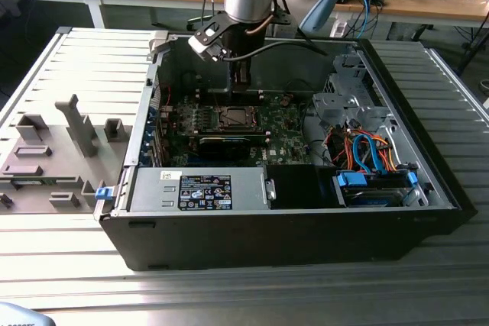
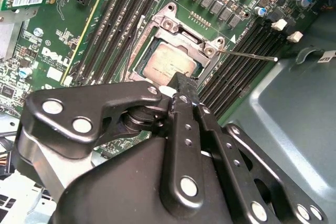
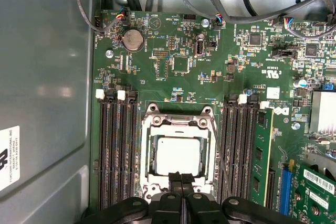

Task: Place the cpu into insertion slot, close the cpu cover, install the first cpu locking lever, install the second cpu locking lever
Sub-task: 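Install the first cpu locking lever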

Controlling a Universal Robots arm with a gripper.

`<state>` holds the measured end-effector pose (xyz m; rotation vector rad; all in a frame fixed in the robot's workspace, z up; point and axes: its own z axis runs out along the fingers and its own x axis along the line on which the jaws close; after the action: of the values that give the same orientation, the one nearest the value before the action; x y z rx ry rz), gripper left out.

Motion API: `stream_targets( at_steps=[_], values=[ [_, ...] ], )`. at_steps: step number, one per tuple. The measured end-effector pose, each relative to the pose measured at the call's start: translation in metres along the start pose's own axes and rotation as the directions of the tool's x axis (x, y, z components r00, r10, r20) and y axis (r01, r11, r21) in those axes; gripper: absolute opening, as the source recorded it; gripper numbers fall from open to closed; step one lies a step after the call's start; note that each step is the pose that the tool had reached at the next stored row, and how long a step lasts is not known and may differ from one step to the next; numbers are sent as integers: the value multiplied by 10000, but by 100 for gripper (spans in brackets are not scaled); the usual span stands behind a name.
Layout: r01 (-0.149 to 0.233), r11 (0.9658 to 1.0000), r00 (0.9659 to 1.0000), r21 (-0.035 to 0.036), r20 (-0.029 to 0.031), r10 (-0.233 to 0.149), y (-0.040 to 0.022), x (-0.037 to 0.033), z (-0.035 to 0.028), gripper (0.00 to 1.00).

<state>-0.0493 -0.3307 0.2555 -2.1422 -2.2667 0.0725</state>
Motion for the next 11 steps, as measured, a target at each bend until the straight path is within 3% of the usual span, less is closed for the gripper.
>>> stream_targets(
  at_steps=[11],
  values=[
    [399,9992,9992,-5,20,-399,0,0,-1,11]
  ],
)
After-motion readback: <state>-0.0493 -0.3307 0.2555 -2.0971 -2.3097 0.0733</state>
